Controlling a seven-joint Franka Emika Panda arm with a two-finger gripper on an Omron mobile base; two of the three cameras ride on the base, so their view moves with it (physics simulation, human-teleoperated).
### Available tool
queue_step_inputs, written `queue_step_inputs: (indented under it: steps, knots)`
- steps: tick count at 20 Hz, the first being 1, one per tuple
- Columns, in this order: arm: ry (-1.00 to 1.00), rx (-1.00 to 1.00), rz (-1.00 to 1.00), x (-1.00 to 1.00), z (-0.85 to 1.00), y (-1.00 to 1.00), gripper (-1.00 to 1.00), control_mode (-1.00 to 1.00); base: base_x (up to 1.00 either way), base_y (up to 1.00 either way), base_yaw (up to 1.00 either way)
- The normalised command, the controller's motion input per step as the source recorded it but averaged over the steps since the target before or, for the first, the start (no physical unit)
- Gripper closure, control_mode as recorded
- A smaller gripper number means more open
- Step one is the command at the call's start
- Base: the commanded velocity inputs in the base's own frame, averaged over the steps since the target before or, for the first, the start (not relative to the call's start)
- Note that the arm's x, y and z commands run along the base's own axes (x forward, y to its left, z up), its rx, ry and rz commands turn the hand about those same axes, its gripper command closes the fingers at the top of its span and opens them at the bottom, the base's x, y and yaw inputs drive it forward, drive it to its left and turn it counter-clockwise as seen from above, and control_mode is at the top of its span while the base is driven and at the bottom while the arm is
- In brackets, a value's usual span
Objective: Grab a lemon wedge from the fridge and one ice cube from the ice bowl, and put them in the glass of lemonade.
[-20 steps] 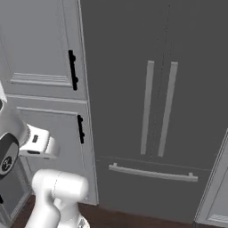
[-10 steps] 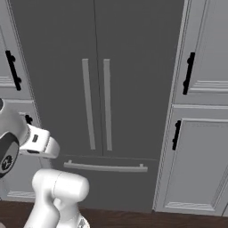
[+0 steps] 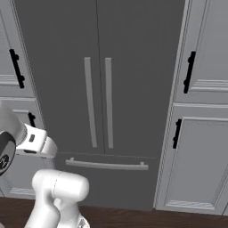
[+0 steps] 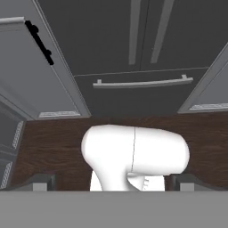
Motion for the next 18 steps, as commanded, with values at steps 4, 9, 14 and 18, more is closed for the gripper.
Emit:
queue_step_inputs:
  steps: [4, 9, 14, 18]
  knots:
    - [0.0, 0.0, 0.0, 0.0, 0.0, 0.0, -1.0, 1.0, -0.14, -0.41, 0.09]
    - [0.0, 0.0, 0.0, 0.0, 0.0, 0.0, -1.0, 1.0, -0.02, -0.71, 0.01]
    - [0.0, 0.0, 0.0, 0.0, 0.0, 0.0, -1.0, 1.0, -0.62, -0.17, 0.0]
    - [0.0, 0.0, 0.0, 0.0, 0.0, 0.0, -1.0, 1.0, -0.65, 0.0, 0.03]
